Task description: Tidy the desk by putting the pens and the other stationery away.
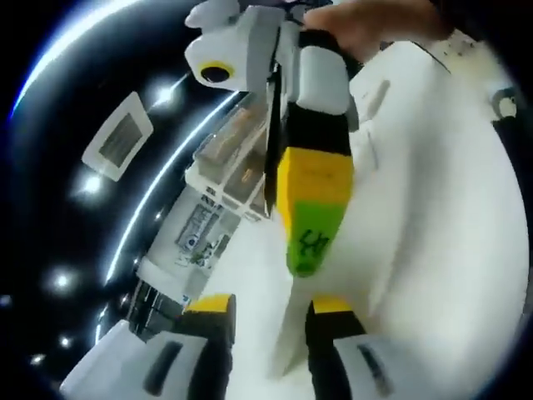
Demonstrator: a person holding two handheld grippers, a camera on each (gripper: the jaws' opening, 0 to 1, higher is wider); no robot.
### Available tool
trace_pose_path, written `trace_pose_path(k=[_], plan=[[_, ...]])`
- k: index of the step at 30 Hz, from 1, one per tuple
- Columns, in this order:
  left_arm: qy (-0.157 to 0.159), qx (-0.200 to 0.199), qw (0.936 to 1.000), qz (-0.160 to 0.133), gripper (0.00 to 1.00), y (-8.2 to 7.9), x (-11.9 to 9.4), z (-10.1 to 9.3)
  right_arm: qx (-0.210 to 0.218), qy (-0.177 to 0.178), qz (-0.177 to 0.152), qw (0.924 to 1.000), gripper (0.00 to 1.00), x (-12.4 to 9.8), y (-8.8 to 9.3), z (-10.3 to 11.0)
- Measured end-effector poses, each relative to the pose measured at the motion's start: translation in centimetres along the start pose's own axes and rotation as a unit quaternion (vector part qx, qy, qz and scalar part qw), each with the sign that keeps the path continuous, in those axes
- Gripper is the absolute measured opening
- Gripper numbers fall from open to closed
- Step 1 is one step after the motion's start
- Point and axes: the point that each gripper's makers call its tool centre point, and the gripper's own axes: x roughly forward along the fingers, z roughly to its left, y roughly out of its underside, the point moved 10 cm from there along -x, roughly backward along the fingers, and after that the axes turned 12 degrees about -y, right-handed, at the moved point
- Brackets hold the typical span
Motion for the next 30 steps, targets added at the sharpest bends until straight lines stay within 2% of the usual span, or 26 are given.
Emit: trace_pose_path(k=[3, 8, 11, 21, 28, 30], plan=[[0.002, 0.021, 0.9998, -0.004, 0.26, -0.1, 0.0, -0.3, 0.001, 0.000, -0.002, 1.0000, 0.61, -0.1, 0.0, 0.1], [0.002, 0.033, 0.9994, -0.005, 0.22, -0.2, 0.3, -0.5, 0.004, -0.001, -0.004, 1.0000, 0.61, -0.2, 0.0, 0.3], [0.004, 0.043, 0.9990, -0.007, 0.15, -0.2, 0.3, -0.7, 0.007, 0.000, -0.006, 1.0000, 0.61, -0.3, 0.0, 0.3], [0.000, 0.051, 0.9987, -0.008, 0.13, -0.5, 0.2, -0.5, 0.023, -0.003, -0.013, 0.9996, 0.61, -0.6, 0.0, 0.4], [-0.006, 0.076, 0.9971, 0.001, 0.11, -1.0, 0.0, -0.4, 0.001, 0.004, -0.036, 0.9993, 0.57, -1.6, -0.3, 0.8], [-0.011, 0.071, 0.9974, 0.008, 0.11, -1.1, 0.0, -0.2, 0.001, 0.005, -0.047, 0.9989, 0.59, -2.0, -0.7, 0.6]])
